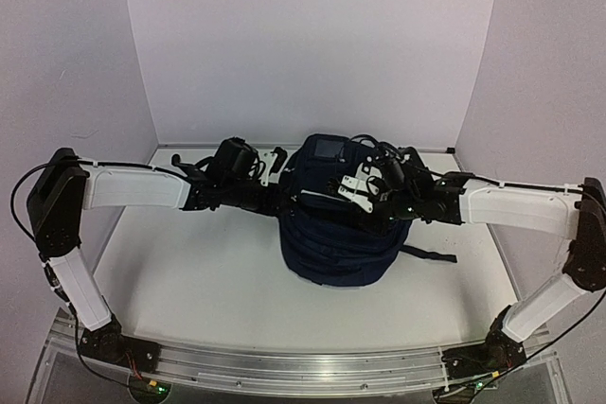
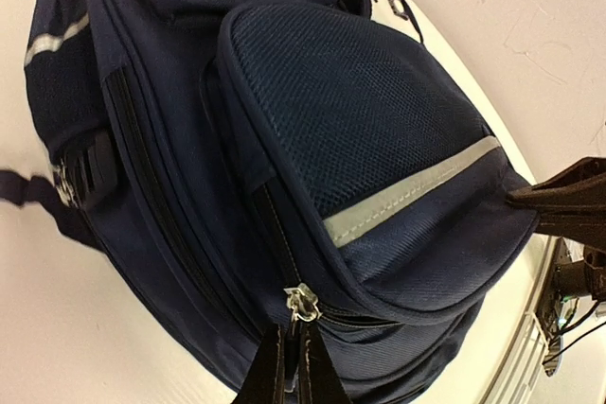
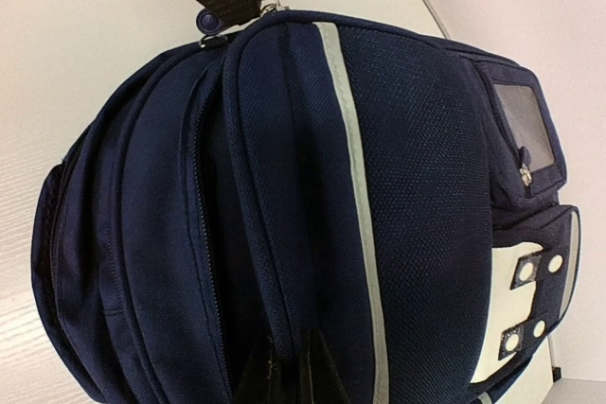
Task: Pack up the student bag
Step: Unzip the student bag at the center of the board, then pick up the stationery from the center of the board.
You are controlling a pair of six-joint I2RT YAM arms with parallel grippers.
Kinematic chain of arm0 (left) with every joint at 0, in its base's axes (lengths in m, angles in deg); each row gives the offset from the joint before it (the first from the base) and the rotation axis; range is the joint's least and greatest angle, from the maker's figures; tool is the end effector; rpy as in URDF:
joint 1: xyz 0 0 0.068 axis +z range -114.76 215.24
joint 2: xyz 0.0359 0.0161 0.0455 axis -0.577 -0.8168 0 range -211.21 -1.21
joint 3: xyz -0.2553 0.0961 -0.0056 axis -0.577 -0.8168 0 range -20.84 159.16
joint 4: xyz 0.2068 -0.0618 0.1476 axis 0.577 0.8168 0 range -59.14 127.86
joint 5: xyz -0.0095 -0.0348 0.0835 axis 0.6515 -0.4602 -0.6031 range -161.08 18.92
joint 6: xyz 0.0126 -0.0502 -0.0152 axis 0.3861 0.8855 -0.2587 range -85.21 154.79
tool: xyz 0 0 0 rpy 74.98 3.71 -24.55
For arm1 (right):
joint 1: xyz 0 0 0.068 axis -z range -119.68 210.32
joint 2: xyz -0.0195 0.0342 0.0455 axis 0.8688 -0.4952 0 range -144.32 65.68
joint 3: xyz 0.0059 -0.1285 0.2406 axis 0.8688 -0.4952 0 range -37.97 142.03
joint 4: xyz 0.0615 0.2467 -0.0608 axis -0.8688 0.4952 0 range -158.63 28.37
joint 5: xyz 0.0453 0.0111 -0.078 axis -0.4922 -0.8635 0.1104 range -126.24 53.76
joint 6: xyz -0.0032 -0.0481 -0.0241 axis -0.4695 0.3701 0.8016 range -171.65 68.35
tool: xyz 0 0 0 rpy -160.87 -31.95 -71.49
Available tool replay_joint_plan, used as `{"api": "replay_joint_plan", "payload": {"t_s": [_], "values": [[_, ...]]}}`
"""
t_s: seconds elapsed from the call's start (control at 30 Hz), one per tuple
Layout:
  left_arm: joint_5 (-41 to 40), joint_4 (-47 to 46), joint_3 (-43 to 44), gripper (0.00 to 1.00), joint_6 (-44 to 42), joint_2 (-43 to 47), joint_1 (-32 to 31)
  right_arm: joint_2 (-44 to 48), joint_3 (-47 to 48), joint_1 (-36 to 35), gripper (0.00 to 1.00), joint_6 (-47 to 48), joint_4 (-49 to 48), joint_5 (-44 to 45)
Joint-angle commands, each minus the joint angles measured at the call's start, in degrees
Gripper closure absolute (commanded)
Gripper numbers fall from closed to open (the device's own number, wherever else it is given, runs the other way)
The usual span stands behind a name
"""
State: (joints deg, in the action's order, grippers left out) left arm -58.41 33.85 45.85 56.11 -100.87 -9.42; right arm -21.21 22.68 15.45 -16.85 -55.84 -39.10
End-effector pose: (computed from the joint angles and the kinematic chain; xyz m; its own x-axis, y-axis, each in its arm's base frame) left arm 0.2724 -0.2801 0.2269 -0.6843 0.1776 -0.7072 0.6047 0.6803 -0.4142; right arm 0.2377 0.2391 0.2537 0.0512 -0.7531 -0.6560 -0.8559 0.3054 -0.4174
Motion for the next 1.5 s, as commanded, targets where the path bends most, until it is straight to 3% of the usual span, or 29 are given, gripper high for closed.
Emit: {"api": "replay_joint_plan", "payload": {"t_s": [0.0,0.33,0.43,0.67,0.8,0.93,1.17,1.47], "values": [[-10.4,7.3,1.9,1.0,-1.0,0.3,5.1,5.2,-1.4,3.9,1.0,0.5,5.9,3.7],[-8.3,8.8,15.8,1.0,-4.5,-13.0,8.1,2.3,4.4,3.4,1.0,-5.9,11.0,-9.1],[-7.2,9.2,17.7,0.95,-4.6,-14.1,8.6,-0.1,7.6,2.9,1.0,-8.5,11.4,-10.7],[-8.6,7.9,8.6,0.42,2.4,-4.6,16.6,-3.6,12.5,2.9,1.0,-13.8,11.8,-12.5],[-13.4,9.9,5.9,0.22,7.5,-1.5,24.5,-5.9,13.9,2.9,1.0,-16.4,11.8,-13.3],[-16.2,14.6,8.2,0.11,10.4,-2.3,32.9,-7.3,14.7,2.9,1.0,-17.5,11.7,-14.6],[-20.0,23.8,19.3,0.1,10.9,-10.9,39.2,-8.1,15.5,2.9,1.0,-17.9,11.7,-13.9],[-19.8,25.2,28.3,0.26,10.3,-21.5,39.4,-9.3,17.5,2.9,1.0,-19.4,11.7,-15.1]]}}
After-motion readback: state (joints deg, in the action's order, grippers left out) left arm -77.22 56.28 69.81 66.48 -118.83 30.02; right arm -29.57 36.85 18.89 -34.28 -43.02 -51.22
